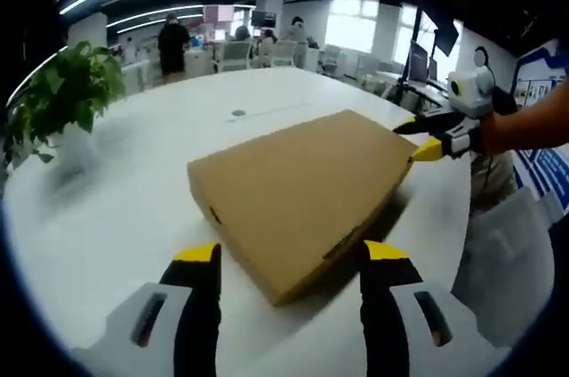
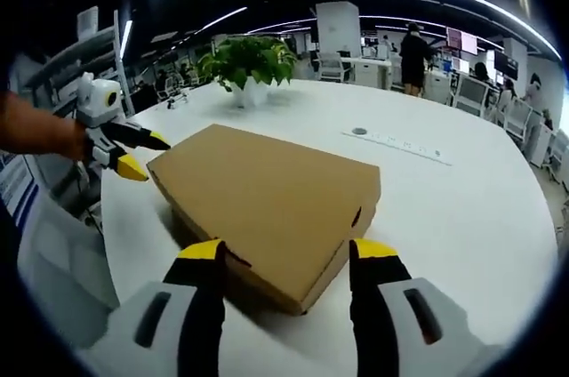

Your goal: Operate the shoe box by opening the lid, removing the specified soft item, and placing it in the target area until the item is outside and the box remains undamaged.

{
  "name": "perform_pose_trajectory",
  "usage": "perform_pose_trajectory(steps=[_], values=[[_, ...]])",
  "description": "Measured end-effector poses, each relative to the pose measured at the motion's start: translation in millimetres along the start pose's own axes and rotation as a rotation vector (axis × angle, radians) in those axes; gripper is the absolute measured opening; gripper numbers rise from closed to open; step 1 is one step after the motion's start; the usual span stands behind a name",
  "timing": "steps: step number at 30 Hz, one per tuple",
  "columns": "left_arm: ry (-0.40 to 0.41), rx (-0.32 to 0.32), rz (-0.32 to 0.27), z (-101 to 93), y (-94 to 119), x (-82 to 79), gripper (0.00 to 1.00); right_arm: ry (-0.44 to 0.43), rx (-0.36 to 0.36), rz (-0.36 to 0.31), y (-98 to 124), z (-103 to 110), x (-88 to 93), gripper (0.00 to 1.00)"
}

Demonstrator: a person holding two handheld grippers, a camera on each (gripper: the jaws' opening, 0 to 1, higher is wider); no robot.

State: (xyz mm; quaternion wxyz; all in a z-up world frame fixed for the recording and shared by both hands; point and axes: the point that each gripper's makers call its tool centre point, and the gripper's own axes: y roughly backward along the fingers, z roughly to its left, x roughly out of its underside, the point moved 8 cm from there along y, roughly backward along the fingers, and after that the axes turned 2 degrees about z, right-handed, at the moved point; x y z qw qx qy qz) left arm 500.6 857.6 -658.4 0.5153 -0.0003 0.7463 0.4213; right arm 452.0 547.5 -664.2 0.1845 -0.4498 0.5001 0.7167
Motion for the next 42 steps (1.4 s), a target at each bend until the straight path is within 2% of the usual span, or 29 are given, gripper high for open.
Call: perform_pose_trajectory(steps=[3,5,6,10,19,23,25,26,27,33,42], values=[[-0.045,-0.015,0.042,-0.3,-6.3,4.2,0.53,0.007,-0.012,-0.001,-0.3,0.6,0.0,0.52],[-0.049,-0.038,0.047,-0.4,-7.6,3.6,0.50,0.023,-0.021,0.011,-0.7,1.0,2.5,0.53],[-0.032,-0.033,0.048,0.0,-8.2,3.1,0.51,0.011,-0.022,0.003,-0.5,-0.4,2.4,0.53],[-0.054,-0.038,0.049,0.8,-9.1,5.0,0.51,0.014,-0.027,0.004,-1.8,-0.7,1.3,0.53],[-0.047,-0.038,0.050,5.4,-8.9,5.3,0.50,0.010,-0.050,0.003,-2.6,-2.4,1.4,0.54],[-0.044,-0.037,0.049,4.9,-9.0,5.8,0.50,0.024,-0.078,0.008,-1.7,1.1,2.4,0.59],[-0.039,-0.037,0.051,5.4,-9.6,6.2,0.50,0.056,-0.061,0.019,-1.5,-0.5,3.2,0.55],[-0.040,-0.038,0.051,5.2,-9.8,6.6,0.50,0.103,-0.026,0.042,-1.5,-5.1,4.4,0.53],[-0.040,-0.038,0.051,5.4,-9.9,6.7,0.50,0.090,-0.053,0.032,-3.8,-0.1,4.2,0.53],[-0.038,-0.043,0.051,4.8,-10.3,7.4,0.50,0.140,-0.028,0.043,-4.1,0.4,5.7,0.52],[-0.039,-0.043,0.059,1.5,-5.9,10.2,0.48,0.131,-0.015,0.063,-0.1,5.2,9.0,0.48]])
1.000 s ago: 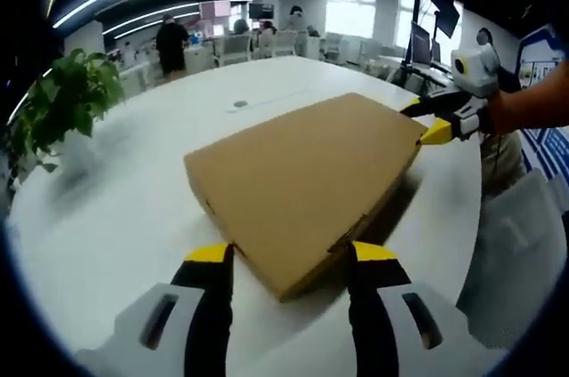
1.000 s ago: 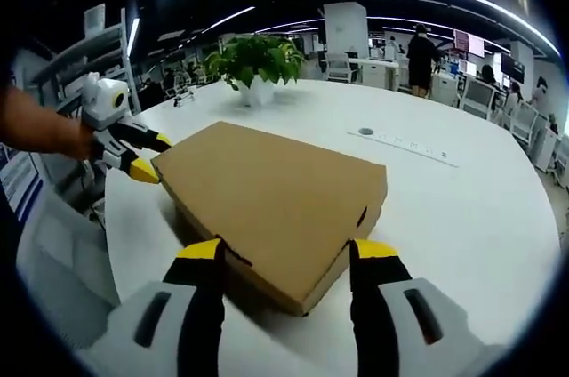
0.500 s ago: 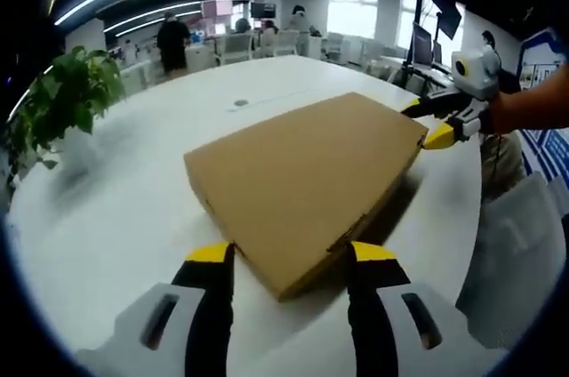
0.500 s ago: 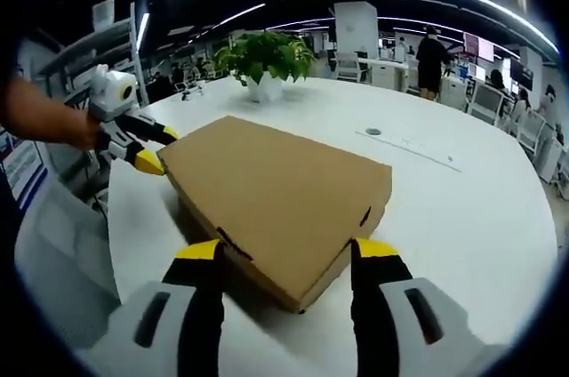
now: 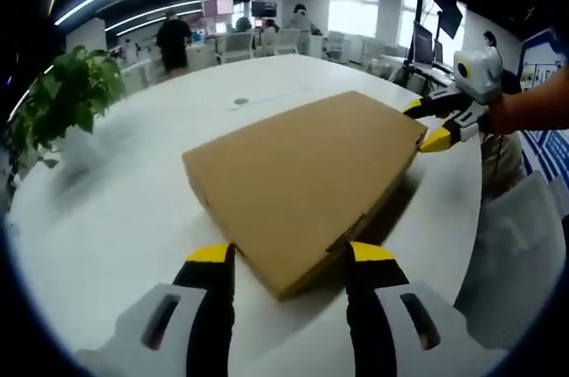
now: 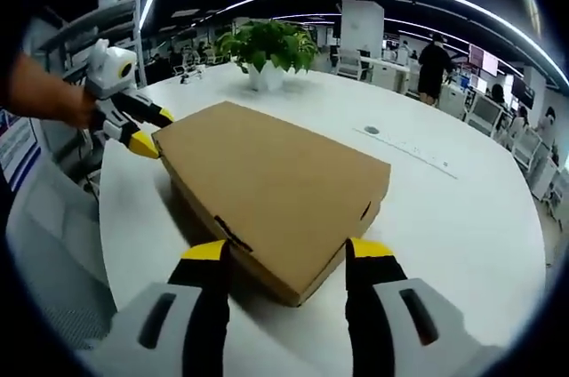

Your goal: Operate the shoe box by opening the lid, removing the specified soft item, and placing it in the target area until the item is outside and the box remains undamaged.

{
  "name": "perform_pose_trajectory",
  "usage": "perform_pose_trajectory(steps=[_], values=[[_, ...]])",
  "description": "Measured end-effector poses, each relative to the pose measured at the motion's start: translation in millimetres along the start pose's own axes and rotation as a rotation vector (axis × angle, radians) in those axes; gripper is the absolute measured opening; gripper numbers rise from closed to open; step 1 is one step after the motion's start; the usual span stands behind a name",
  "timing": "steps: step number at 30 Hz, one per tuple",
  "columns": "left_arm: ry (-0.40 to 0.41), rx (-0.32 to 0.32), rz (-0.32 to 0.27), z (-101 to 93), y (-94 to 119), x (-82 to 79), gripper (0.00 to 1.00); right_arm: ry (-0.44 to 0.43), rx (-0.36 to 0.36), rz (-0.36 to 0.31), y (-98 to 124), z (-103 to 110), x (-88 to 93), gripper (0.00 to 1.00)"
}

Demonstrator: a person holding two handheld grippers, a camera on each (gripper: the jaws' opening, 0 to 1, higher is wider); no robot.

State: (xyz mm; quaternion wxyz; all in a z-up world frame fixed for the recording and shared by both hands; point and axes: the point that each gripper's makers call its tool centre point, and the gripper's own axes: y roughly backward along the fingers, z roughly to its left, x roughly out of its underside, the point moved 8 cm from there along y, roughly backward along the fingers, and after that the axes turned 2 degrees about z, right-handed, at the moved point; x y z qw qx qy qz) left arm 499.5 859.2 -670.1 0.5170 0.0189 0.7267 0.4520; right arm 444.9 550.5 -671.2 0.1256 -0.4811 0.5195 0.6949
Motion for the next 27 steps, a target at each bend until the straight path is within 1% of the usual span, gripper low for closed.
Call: perform_pose_trajectory(steps=[7,21,27], values=[[-0.001,0.005,0.008,-5.5,7.8,6.7,0.48,-0.009,0.003,0.012,6.6,11.7,4.0,0.48],[0.006,0.012,0.022,-30.8,39.5,37.6,0.48,-0.028,0.014,0.024,33.4,56.6,23.5,0.48],[0.009,0.015,0.026,-39.3,49.3,47.2,0.48,-0.029,0.012,0.030,40.6,67.7,28.5,0.48]])
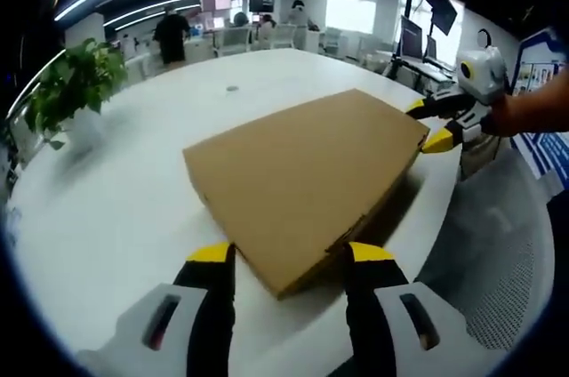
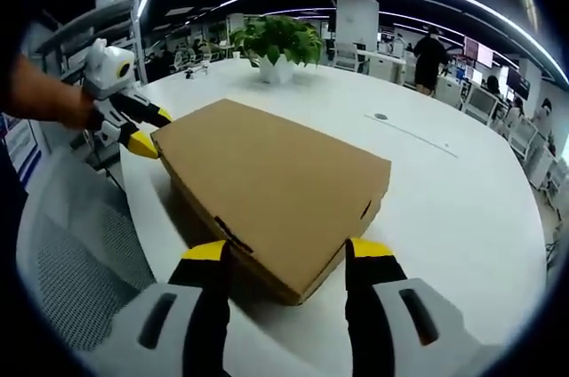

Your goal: Operate the shoe box by opening the lid, removing the specified soft item, and placing it in the target area until the item is outside and the box remains undamaged.

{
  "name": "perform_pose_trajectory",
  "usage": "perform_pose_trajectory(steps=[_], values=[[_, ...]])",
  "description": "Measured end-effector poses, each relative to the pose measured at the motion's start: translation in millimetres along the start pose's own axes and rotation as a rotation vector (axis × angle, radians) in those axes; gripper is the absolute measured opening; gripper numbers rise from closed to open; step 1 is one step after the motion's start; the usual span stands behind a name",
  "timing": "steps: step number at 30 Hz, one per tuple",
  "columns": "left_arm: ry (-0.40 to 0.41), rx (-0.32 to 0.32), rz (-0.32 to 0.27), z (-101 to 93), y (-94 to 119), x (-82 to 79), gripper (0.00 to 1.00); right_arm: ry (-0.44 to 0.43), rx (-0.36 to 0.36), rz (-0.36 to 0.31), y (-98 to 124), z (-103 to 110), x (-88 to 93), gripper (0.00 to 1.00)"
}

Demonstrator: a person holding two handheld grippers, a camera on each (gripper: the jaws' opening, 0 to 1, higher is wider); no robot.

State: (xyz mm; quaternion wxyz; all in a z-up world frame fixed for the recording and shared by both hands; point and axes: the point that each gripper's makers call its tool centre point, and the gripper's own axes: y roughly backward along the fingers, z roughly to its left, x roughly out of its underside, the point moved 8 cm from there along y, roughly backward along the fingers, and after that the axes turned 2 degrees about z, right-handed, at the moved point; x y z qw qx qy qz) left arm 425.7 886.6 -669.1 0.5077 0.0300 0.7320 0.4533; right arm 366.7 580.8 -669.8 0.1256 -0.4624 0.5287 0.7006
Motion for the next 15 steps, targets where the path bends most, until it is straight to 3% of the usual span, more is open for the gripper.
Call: perform_pose_trajectory(steps=[15], values=[[0.006,0.002,-0.005,-5.9,7.8,10.0,0.49,-0.035,0.000,-0.007,6.7,11.0,8.8,0.49]])
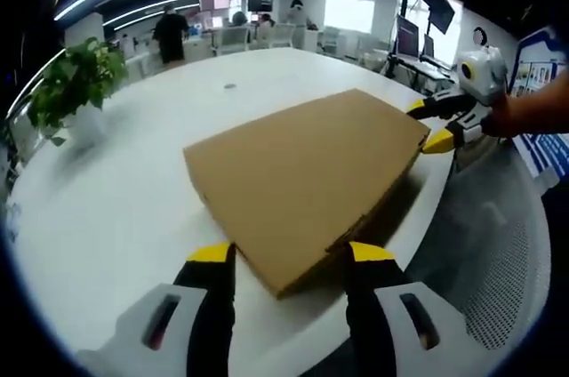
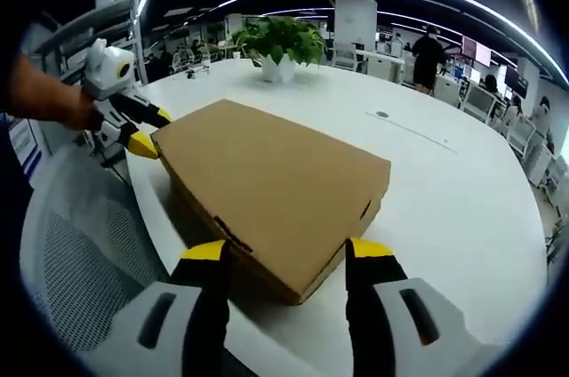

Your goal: Operate the shoe box by opening the lid, removing the specified soft item, and placing it in the target area until the item is outside and the box remains undamaged.

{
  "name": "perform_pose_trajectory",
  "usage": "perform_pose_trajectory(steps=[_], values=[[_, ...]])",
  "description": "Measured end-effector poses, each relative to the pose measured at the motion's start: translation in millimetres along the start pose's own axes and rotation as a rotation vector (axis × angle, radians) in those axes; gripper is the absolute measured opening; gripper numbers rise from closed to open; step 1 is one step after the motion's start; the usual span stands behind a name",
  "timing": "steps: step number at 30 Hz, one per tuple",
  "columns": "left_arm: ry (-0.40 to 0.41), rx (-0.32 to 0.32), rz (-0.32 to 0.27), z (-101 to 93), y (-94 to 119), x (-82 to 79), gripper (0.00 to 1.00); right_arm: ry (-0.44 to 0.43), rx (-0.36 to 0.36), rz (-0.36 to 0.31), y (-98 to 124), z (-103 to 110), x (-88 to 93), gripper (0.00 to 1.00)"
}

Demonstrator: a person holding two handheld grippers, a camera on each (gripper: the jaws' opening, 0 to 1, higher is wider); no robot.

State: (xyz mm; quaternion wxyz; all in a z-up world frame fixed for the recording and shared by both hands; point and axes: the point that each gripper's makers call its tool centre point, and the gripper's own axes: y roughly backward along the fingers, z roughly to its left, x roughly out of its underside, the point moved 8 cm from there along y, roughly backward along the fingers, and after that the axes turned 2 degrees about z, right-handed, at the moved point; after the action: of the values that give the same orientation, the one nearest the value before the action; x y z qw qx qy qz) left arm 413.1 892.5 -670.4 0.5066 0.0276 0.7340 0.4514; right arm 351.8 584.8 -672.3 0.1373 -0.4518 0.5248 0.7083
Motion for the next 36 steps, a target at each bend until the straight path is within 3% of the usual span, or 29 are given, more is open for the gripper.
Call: perform_pose_trajectory(steps=[7,13,16,18,29,36], values=[[0.016,0.005,-0.020,-2.0,-1.3,-0.5,0.55,0.022,-0.005,0.005,-0.5,-0.6,1.3,0.48],[-0.035,0.008,-0.009,-7.9,-3.2,3.1,0.61,0.071,0.000,0.021,-0.3,0.4,3.9,0.46],[-0.053,-0.004,0.001,-5.6,-4.8,4.9,0.57,0.076,0.006,0.023,-0.8,-0.5,5.0,0.45],[-0.053,-0.035,0.009,-1.3,-3.4,3.6,0.47,0.082,0.008,0.024,-0.9,-0.6,4.6,0.44],[-0.023,-0.011,0.009,0.3,0.5,-0.7,0.47,0.064,0.009,0.027,5.4,0.5,-2.7,0.43],[0.029,0.002,-0.031,-1.3,8.7,-7.0,0.50,0.044,0.007,-0.013,15.0,2.4,-11.0,0.45]])
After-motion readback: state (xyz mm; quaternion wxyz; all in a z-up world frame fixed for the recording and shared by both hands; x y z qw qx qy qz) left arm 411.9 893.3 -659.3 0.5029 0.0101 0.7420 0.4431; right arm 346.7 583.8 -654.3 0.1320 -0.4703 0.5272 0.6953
